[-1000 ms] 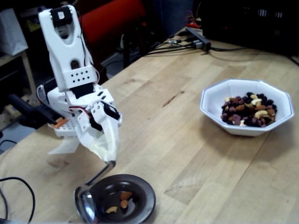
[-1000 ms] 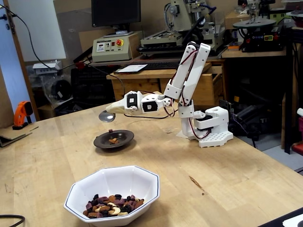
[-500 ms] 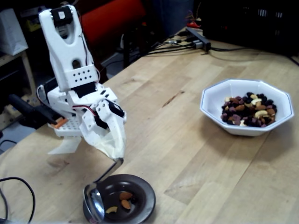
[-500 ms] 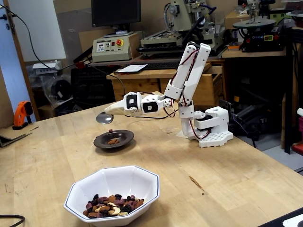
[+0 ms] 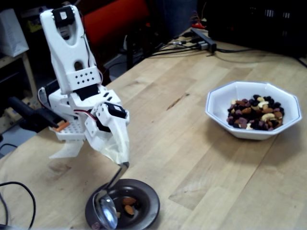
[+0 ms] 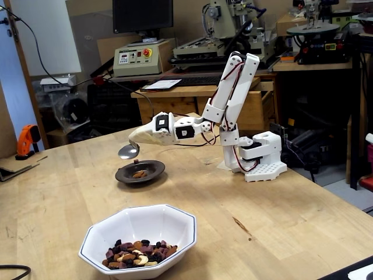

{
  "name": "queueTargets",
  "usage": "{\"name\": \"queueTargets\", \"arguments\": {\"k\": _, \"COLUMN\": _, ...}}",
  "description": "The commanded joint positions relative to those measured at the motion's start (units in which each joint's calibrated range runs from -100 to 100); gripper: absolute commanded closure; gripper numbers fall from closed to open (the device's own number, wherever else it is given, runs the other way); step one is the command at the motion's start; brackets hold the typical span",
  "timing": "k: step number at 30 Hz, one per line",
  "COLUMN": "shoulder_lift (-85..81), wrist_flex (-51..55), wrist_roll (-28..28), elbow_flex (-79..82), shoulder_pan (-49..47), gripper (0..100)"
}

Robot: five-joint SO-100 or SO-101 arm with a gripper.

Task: Use spoon to transfer food from the white bowl to brown plate

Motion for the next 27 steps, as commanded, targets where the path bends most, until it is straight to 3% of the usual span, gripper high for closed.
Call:
{"name": "queueTargets", "arguments": {"k": 1, "shoulder_lift": -1.2, "wrist_flex": -0.2, "wrist_roll": -2.1, "elbow_flex": -4.9, "shoulder_pan": -0.6, "gripper": 96}}
{"name": "queueTargets", "arguments": {"k": 27, "shoulder_lift": 0.4, "wrist_flex": 0.4, "wrist_roll": -18.1, "elbow_flex": -25.3, "shoulder_pan": -0.8, "gripper": 96}}
